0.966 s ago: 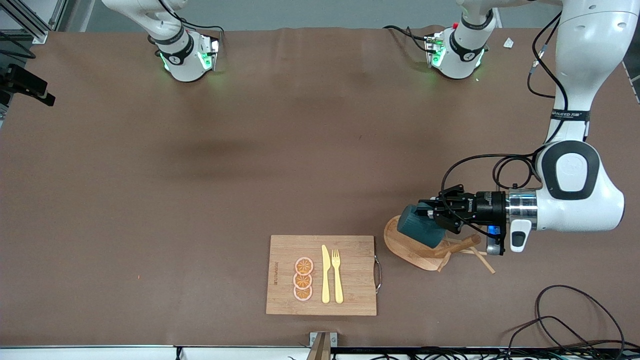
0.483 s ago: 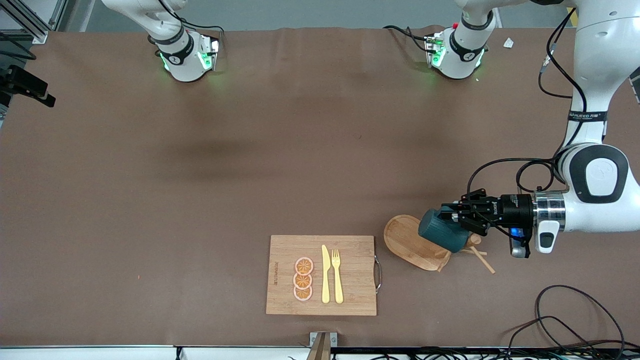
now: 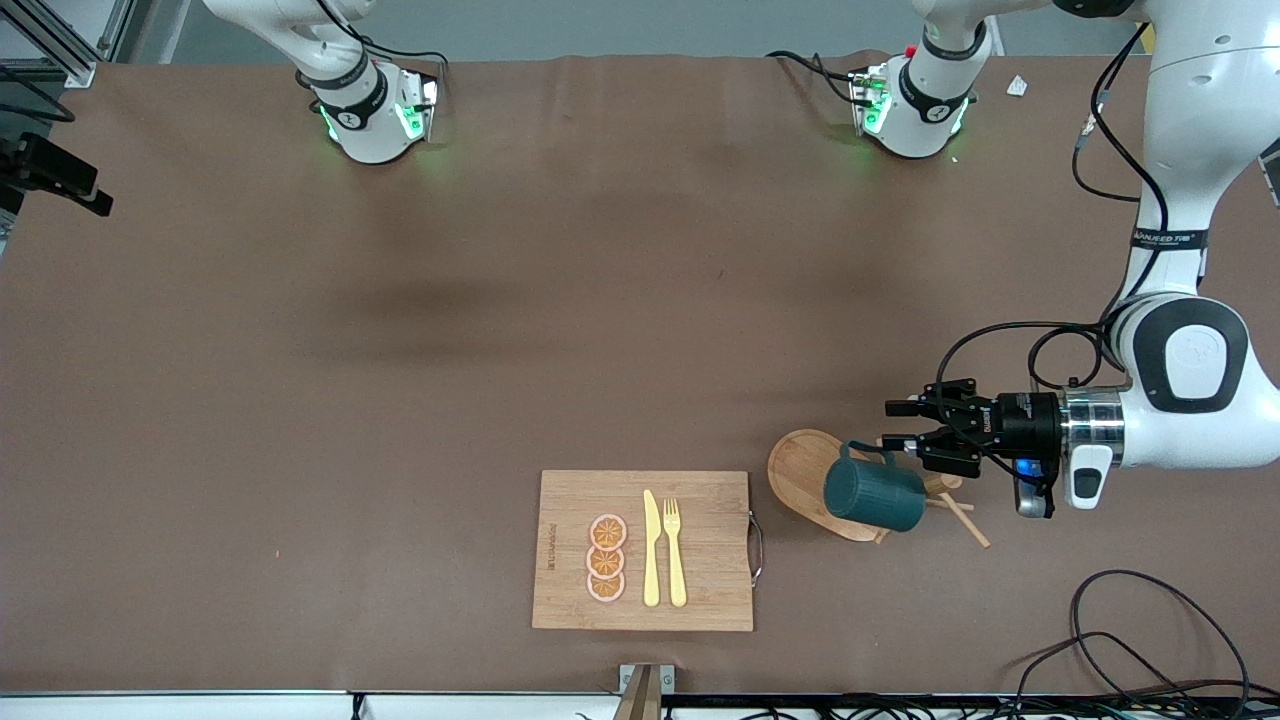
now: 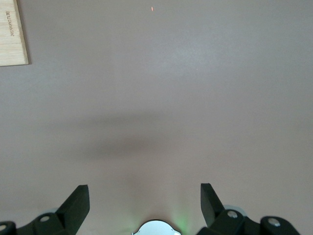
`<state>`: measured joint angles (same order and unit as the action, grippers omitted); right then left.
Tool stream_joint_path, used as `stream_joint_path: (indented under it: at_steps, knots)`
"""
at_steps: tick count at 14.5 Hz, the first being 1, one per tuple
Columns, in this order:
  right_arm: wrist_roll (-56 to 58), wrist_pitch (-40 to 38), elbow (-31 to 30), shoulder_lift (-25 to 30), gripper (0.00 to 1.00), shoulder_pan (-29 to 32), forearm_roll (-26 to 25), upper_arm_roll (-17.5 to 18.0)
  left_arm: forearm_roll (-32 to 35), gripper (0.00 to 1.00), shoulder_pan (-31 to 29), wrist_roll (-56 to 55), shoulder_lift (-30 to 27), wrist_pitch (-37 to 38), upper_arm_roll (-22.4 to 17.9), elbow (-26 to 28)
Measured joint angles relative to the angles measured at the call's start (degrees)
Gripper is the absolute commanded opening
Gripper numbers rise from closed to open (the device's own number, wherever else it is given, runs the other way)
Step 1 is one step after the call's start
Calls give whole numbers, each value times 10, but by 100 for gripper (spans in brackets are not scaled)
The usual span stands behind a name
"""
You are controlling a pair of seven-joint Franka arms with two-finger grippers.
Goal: Pass cup and hang on rack
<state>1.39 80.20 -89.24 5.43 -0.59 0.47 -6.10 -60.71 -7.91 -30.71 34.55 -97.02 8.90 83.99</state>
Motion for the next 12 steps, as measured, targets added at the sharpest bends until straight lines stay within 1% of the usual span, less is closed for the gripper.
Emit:
stream_joint_path:
  at_steps: [3, 4, 5, 7, 9, 12]
  knots:
    - [0, 0, 0, 0, 100, 0, 0, 0, 0, 100, -2, -28, -13, 0, -1, -16]
    - [0, 0, 0, 0, 100, 0, 0, 0, 8, 100, -4, -42, -23, 0, -2, -21]
    - [0, 0, 0, 0, 100, 0, 0, 0, 31, 100, -4, -52, -37, 0, -2, -25]
    - [0, 0, 0, 0, 100, 0, 0, 0, 104, 100, -4, -66, -72, 1, 0, -30]
    - [0, 0, 0, 0, 100, 0, 0, 0, 190, 100, -3, -70, -114, 5, 4, -30]
    - [0, 0, 0, 0, 100, 0, 0, 0, 311, 100, -2, -46, -166, 34, 7, -29]
